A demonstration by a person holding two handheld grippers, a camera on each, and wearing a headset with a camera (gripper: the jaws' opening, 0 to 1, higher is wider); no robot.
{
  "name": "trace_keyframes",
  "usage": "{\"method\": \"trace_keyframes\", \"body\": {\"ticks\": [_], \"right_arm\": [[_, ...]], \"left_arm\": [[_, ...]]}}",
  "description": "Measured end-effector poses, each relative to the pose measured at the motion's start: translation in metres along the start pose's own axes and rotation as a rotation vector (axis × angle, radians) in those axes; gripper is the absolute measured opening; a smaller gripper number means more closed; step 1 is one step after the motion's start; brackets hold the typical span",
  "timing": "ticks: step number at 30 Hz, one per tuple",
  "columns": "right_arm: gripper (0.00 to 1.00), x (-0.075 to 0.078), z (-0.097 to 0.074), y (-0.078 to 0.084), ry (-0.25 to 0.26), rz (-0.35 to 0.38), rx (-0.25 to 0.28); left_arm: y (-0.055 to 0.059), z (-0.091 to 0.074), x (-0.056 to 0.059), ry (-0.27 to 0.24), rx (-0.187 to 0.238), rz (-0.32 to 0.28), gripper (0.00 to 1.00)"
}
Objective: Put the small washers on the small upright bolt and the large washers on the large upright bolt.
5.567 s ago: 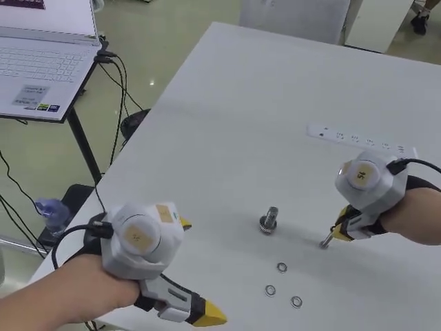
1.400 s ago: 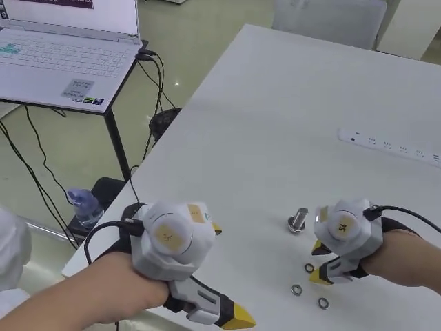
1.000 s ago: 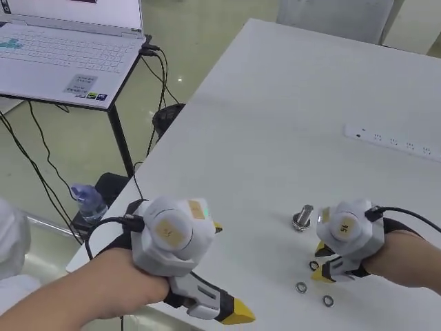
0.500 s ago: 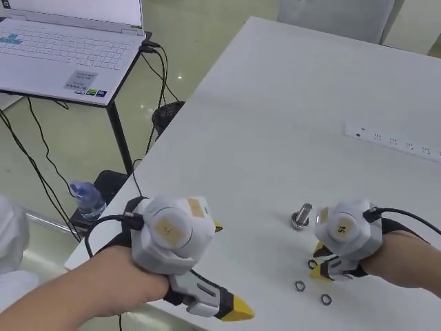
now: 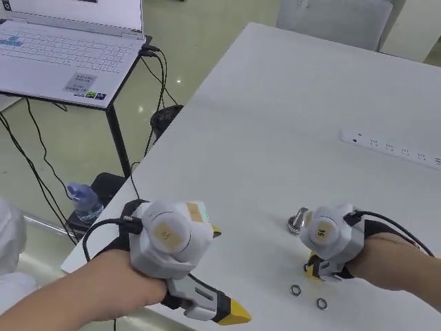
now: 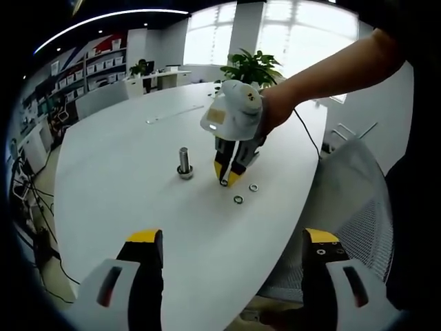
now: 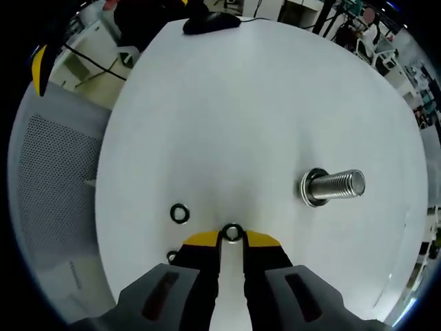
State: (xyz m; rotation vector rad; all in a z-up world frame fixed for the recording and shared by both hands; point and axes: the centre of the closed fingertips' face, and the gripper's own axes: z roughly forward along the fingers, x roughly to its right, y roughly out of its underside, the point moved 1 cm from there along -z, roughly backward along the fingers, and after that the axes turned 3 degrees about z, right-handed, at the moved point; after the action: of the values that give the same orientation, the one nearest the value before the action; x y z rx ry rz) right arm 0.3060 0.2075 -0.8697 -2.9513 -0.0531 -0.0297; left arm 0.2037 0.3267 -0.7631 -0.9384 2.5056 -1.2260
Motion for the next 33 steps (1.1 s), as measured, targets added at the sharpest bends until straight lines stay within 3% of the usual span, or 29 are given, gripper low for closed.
{"method": "trace_keyframes", "body": {"ticks": [10, 12, 25, 33], "right_arm": [[0.12, -0.001, -0.003, 0.004, -0.023, 0.07, 0.035], [0.12, -0.001, -0.007, 0.007, -0.029, 0.091, 0.041], [0.12, 0.002, -0.045, 0.059, -0.003, 0.203, 0.052], [0.12, 0.009, -0.059, 0.09, 0.017, 0.264, 0.048]], "left_arm": [[-0.005, 0.003, 0.001, 0.0, 0.003, 0.005, 0.83], [-0.008, 0.005, 0.003, 0.009, 0.02, -0.009, 0.85], [-0.014, 0.019, -0.001, 0.008, 0.013, 0.018, 0.88], [-0.014, 0.021, -0.004, 0.001, 0.015, 0.022, 0.91]]}}
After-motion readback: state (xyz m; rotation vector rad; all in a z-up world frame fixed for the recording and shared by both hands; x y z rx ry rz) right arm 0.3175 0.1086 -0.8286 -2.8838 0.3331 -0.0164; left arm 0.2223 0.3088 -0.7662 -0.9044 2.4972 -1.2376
